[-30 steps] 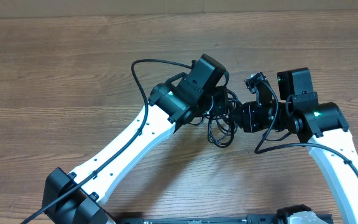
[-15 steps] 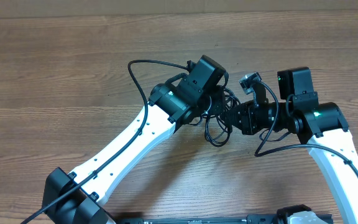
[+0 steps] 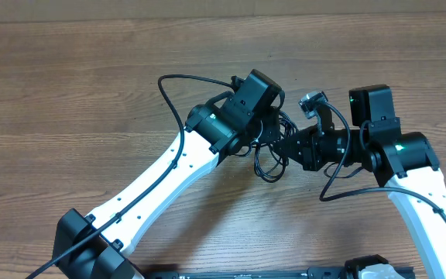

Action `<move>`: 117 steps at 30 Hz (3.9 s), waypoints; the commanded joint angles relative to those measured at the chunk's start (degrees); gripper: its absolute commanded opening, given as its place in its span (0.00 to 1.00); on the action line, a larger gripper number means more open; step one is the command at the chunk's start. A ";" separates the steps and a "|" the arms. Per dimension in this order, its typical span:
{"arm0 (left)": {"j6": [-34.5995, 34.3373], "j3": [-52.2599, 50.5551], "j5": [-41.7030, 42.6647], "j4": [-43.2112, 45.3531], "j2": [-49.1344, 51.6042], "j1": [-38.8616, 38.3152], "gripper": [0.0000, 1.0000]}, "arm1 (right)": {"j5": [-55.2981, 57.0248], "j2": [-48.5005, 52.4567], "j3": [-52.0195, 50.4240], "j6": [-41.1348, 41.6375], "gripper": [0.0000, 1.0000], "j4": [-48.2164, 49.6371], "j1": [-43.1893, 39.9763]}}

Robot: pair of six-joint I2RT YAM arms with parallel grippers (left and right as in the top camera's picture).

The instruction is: Untangle cables

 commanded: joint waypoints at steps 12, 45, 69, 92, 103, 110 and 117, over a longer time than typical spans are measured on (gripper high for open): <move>-2.67 0.15 -2.43 -0.79 -0.20 0.00 0.04 | 11.17 -2.14 1.31 6.88 0.04 -0.96 0.39; 4.04 0.15 4.98 5.16 -0.26 0.26 0.04 | 29.14 -2.14 1.25 13.31 0.34 -5.18 0.39; 9.81 0.15 17.40 8.52 -0.26 0.26 0.04 | 25.44 -1.95 1.07 12.04 0.32 -2.95 0.39; 13.75 0.15 21.44 10.10 -0.26 0.26 0.04 | 25.49 1.86 0.85 12.00 0.21 -2.34 0.39; 13.70 0.15 21.38 10.19 -0.24 0.28 0.04 | 25.44 1.86 0.85 12.02 0.04 -2.71 0.39; 12.41 0.15 16.92 9.09 -0.24 0.26 0.05 | 22.36 1.84 0.87 12.00 0.04 -2.27 0.39; 6.14 0.15 9.31 6.08 -0.24 0.26 0.04 | 16.26 1.77 0.87 8.63 0.04 -1.84 0.39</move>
